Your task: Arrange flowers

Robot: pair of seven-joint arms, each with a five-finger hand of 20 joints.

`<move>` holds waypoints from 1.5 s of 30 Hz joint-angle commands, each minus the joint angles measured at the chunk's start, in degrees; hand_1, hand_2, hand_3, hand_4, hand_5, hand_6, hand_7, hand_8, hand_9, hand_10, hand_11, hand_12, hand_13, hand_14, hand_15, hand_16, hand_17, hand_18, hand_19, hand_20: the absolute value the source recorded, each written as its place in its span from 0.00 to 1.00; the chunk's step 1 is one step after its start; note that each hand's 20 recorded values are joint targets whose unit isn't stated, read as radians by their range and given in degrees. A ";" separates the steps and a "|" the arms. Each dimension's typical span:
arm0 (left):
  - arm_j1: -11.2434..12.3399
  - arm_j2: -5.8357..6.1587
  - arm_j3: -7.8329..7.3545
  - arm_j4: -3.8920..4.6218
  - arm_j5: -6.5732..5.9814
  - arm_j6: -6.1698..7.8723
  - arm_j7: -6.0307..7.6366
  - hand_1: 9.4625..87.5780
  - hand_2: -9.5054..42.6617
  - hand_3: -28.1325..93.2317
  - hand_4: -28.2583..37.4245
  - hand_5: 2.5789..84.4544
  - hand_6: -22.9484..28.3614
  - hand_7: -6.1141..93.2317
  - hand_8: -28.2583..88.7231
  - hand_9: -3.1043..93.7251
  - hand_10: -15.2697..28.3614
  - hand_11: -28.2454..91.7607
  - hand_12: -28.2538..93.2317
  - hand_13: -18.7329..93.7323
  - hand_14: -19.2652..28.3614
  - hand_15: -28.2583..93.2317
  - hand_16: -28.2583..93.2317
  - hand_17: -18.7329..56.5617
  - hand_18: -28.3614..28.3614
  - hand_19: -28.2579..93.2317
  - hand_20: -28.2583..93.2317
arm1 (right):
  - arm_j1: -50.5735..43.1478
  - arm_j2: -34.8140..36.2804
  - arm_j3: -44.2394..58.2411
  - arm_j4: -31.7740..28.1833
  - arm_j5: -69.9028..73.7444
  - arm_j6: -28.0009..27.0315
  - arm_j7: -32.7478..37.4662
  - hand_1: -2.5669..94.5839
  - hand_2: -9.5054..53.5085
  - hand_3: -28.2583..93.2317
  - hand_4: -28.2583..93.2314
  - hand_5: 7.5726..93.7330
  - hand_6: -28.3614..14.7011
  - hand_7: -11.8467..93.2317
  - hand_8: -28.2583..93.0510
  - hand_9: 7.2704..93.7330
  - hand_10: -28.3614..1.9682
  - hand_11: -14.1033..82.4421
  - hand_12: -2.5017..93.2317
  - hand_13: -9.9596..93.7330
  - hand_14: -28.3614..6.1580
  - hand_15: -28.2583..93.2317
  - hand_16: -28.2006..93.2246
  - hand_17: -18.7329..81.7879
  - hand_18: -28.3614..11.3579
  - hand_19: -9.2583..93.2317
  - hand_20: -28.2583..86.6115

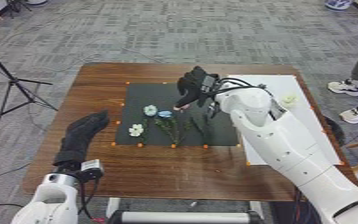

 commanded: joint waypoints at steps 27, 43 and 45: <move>-0.83 -0.64 0.60 0.19 0.40 -0.40 -0.08 0.21 0.20 0.81 0.09 0.53 0.54 0.21 0.18 0.49 0.64 0.39 0.32 0.45 0.75 0.35 0.24 0.27 0.71 0.28 0.34 | -0.15 -3.30 2.84 3.52 -1.25 1.09 0.74 0.22 0.05 0.80 0.05 0.64 0.71 0.41 0.11 0.68 0.49 0.51 0.32 0.63 0.39 0.68 0.50 0.40 0.14 0.67 0.67; -1.04 -0.47 0.72 0.31 0.28 -0.50 -0.15 0.21 0.19 0.81 0.09 0.53 0.54 0.22 0.18 0.49 0.64 0.39 0.32 0.45 0.75 0.35 0.24 0.27 0.71 0.28 0.34 | -1.85 -2.49 3.21 1.86 0.50 3.38 1.37 0.21 0.05 0.80 0.05 0.64 0.71 0.40 0.12 0.68 0.48 0.50 0.32 0.63 0.38 0.68 0.50 0.39 0.14 0.67 0.67; -1.20 -0.49 0.90 0.40 0.26 -0.57 -0.16 0.21 0.19 0.81 0.09 0.53 0.54 0.22 0.18 0.49 0.64 0.39 0.32 0.45 0.74 0.35 0.24 0.27 0.71 0.28 0.34 | -3.05 -3.18 3.40 2.89 -0.95 6.40 0.97 0.21 0.05 0.80 0.05 0.64 0.71 0.40 0.12 0.69 0.48 0.50 0.32 0.63 0.38 0.68 0.50 0.39 0.13 0.67 0.67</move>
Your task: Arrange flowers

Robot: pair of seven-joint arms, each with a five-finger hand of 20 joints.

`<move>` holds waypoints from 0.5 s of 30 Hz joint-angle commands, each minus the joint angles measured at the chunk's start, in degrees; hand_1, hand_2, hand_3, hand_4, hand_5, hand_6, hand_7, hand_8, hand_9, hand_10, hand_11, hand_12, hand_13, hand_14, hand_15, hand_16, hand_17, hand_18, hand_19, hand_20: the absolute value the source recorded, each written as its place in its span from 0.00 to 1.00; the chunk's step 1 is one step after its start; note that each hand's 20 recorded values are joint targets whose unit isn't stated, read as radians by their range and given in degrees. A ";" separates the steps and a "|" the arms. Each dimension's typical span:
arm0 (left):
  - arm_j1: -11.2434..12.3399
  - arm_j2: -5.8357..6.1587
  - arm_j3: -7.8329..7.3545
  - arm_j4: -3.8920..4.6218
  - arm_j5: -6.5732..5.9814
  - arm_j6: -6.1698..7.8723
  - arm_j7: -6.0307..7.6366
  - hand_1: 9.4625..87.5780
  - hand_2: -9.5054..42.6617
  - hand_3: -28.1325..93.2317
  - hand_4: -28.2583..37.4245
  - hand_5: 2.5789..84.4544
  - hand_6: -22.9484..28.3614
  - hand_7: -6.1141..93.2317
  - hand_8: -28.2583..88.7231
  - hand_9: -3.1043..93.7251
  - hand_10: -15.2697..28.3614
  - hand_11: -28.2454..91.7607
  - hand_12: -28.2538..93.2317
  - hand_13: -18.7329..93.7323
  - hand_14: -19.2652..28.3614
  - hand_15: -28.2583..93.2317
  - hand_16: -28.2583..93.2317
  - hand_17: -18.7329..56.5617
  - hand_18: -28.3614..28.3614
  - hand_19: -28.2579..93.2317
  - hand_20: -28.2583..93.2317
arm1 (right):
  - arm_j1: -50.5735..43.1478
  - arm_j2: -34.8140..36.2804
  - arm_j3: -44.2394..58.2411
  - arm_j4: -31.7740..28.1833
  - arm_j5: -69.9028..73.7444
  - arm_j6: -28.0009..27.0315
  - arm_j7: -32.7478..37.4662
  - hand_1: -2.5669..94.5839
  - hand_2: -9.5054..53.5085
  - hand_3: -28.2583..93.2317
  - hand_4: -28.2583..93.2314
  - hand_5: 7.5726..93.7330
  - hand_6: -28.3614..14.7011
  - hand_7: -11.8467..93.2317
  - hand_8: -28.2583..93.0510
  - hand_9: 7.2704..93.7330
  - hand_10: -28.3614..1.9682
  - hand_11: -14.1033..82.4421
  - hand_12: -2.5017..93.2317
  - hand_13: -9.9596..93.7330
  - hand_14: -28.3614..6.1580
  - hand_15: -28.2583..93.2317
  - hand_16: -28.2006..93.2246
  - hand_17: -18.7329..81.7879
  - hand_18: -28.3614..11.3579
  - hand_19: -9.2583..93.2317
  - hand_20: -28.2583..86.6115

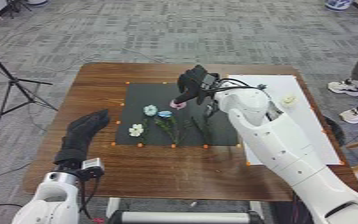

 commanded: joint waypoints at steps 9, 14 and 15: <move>-0.32 -0.37 0.37 0.22 0.27 -1.21 0.09 0.21 0.19 0.81 0.09 0.53 0.54 0.22 0.18 0.49 0.64 0.39 0.32 0.45 0.75 0.35 0.24 0.27 0.71 0.28 0.34 | -8.37 -3.89 3.91 7.01 -10.37 6.85 -2.29 0.23 0.04 0.80 0.05 0.65 0.71 0.40 0.12 0.69 0.49 0.51 0.32 0.63 0.39 0.69 0.50 0.40 0.13 0.68 0.67; -0.04 -0.32 0.23 0.07 0.34 -1.17 -0.13 0.21 0.19 0.81 0.09 0.53 0.54 0.22 0.18 0.49 0.64 0.39 0.32 0.45 0.75 0.35 0.24 0.27 0.71 0.28 0.34 | -6.90 -2.78 2.91 6.65 -9.06 8.58 -1.84 0.23 0.04 0.80 0.05 0.65 0.71 0.41 0.11 0.69 0.49 0.51 0.32 0.64 0.39 0.69 0.50 0.40 0.13 0.68 0.67; -0.15 -0.31 0.29 0.16 0.33 -1.32 -0.15 0.21 0.19 0.81 0.09 0.53 0.54 0.22 0.18 0.49 0.64 0.39 0.32 0.45 0.75 0.35 0.24 0.27 0.71 0.28 0.34 | -6.24 -2.10 2.29 6.22 -7.78 10.01 -1.28 0.23 0.04 0.80 0.05 0.64 0.71 0.41 0.11 0.69 0.49 0.51 0.32 0.63 0.39 0.69 0.50 0.40 0.14 0.68 0.67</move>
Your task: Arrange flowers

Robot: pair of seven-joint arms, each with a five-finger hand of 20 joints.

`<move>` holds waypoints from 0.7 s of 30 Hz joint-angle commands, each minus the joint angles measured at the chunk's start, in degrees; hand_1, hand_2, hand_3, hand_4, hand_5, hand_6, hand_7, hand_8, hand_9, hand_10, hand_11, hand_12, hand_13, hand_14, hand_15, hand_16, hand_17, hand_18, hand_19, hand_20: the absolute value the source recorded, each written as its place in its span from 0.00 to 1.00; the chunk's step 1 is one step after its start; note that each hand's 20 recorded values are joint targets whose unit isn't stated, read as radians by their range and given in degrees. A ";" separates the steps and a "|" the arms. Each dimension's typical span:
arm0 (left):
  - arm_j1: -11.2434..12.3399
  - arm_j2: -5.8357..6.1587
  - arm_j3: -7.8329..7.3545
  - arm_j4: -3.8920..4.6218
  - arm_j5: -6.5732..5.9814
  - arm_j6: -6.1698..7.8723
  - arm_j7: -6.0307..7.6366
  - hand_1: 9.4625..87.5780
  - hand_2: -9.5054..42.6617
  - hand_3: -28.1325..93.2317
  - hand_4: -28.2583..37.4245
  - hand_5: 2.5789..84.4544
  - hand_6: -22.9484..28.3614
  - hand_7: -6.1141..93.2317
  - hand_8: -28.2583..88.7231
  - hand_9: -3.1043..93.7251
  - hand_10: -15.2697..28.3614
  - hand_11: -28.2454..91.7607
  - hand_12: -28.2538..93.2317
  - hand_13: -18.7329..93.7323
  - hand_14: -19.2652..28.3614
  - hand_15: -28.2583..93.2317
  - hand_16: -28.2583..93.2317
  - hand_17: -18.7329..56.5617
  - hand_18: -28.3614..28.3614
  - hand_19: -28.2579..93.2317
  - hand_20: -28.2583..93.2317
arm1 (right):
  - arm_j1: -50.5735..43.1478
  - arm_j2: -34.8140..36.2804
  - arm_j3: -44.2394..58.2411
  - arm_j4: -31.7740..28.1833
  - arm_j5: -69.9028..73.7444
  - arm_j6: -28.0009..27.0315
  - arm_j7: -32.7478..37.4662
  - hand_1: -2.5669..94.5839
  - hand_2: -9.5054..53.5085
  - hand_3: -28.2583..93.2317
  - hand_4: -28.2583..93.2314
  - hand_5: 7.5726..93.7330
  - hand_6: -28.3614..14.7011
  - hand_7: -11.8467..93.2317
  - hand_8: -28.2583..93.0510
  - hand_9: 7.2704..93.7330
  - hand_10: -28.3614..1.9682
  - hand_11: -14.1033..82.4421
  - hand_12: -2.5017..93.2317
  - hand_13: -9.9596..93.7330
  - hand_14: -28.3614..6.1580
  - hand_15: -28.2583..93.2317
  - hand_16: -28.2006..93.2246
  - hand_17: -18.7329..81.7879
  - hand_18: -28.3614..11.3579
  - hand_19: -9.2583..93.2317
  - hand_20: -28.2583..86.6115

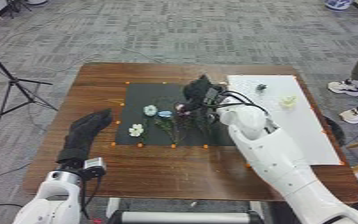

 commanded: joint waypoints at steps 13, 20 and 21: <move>0.57 -0.25 -0.30 -0.26 0.47 -0.73 -0.17 0.21 0.18 0.81 0.09 0.53 0.54 0.21 0.18 0.49 0.64 0.39 0.32 0.45 0.75 0.35 0.24 0.27 0.71 0.28 0.34 | 5.58 6.79 -7.83 -7.59 12.52 7.51 4.97 0.22 0.03 0.80 0.06 0.63 0.71 0.41 0.11 0.67 0.48 0.51 0.32 0.63 0.39 0.69 0.50 0.40 0.14 0.67 0.67; -0.93 -0.52 0.43 0.36 0.71 -0.08 -0.70 0.21 0.17 0.81 0.10 0.53 0.54 0.21 0.18 0.49 0.64 0.39 0.32 0.45 0.75 0.35 0.24 0.27 0.71 0.28 0.34 | 7.11 7.14 -7.86 -7.20 11.76 4.87 2.06 0.22 0.02 0.80 0.06 0.63 0.71 0.41 0.11 0.67 0.48 0.51 0.32 0.62 0.38 0.69 0.50 0.39 0.14 0.67 0.67; -0.52 -0.50 0.17 0.11 0.65 -0.04 -0.68 0.21 0.17 0.81 0.10 0.53 0.54 0.21 0.18 0.49 0.64 0.39 0.32 0.45 0.75 0.35 0.24 0.27 0.71 0.28 0.34 | 7.02 7.85 -7.95 -8.48 12.00 4.16 2.32 0.22 0.03 0.80 0.06 0.63 0.71 0.41 0.11 0.67 0.48 0.51 0.32 0.62 0.38 0.69 0.50 0.39 0.14 0.67 0.67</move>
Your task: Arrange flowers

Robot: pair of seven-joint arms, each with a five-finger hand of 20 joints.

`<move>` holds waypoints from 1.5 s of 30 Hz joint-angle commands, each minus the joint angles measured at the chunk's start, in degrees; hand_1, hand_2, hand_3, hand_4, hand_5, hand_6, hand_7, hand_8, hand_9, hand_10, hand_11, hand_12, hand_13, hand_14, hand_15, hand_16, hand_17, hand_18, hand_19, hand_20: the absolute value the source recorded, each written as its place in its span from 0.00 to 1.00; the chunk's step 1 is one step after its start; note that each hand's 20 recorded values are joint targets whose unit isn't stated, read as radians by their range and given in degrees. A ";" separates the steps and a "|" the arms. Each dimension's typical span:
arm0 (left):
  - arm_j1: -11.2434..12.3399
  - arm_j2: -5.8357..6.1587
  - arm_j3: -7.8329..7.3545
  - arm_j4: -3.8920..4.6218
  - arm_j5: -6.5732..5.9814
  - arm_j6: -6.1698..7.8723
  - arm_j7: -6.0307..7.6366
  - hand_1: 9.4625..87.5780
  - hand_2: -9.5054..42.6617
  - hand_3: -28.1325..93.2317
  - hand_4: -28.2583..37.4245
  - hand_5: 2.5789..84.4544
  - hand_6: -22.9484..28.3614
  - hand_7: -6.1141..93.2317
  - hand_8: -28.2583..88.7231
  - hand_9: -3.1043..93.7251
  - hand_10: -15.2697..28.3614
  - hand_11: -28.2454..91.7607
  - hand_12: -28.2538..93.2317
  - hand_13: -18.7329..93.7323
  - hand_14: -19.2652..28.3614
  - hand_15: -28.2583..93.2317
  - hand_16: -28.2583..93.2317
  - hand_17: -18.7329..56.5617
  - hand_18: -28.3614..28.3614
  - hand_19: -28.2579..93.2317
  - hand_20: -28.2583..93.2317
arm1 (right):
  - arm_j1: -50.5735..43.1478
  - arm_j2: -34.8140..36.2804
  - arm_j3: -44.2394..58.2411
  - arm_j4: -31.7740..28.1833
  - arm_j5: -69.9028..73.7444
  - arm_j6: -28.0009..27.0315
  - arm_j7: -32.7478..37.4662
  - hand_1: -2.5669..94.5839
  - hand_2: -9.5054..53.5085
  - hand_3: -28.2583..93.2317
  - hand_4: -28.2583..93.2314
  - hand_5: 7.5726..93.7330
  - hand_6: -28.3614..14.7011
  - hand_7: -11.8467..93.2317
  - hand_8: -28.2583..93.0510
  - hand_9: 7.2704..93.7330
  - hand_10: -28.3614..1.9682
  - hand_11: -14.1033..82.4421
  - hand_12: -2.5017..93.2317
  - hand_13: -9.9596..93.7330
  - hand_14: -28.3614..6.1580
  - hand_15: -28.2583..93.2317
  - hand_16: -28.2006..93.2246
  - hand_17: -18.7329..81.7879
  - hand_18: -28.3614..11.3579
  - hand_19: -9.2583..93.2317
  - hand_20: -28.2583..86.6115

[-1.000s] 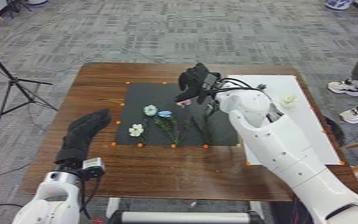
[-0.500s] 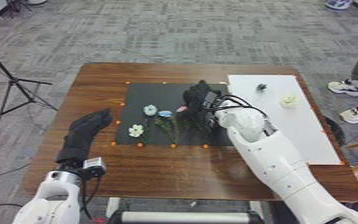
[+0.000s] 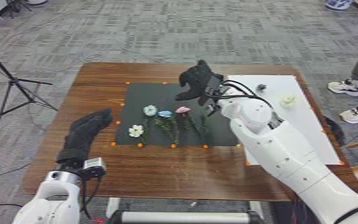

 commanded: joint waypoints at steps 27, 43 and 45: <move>3.76 -0.20 -1.82 -1.59 0.63 0.60 0.16 0.22 0.16 0.80 0.11 0.53 0.54 0.22 0.18 0.49 0.64 0.39 0.32 0.45 0.75 0.35 0.24 0.27 0.71 0.28 0.34 | -16.86 21.86 26.09 -19.70 8.63 -10.85 4.64 0.23 0.03 0.80 0.06 0.61 0.71 0.39 0.12 0.67 0.49 0.49 0.31 0.62 0.38 0.68 0.50 0.39 0.13 0.67 0.67; 4.89 -0.69 -1.87 -2.18 0.78 1.47 0.74 0.23 0.16 0.80 0.11 0.53 0.54 0.21 0.18 0.49 0.64 0.39 0.32 0.45 0.75 0.35 0.24 0.27 0.71 0.28 0.34 | -11.53 22.41 26.60 -8.54 2.01 -26.00 14.86 0.21 0.08 0.78 0.07 0.67 0.69 0.38 0.13 0.76 0.48 0.53 0.33 0.68 0.37 0.75 0.52 0.42 0.09 0.73 0.70; 4.74 -0.73 -1.81 -2.12 0.71 1.35 0.70 0.23 0.16 0.80 0.11 0.53 0.54 0.21 0.18 0.49 0.64 0.39 0.32 0.45 0.75 0.35 0.24 0.27 0.71 0.28 0.34 | -11.47 22.04 27.34 -7.41 2.19 -28.10 16.91 0.21 0.08 0.78 0.07 0.67 0.69 0.38 0.13 0.76 0.48 0.53 0.33 0.68 0.37 0.75 0.52 0.42 0.09 0.73 0.70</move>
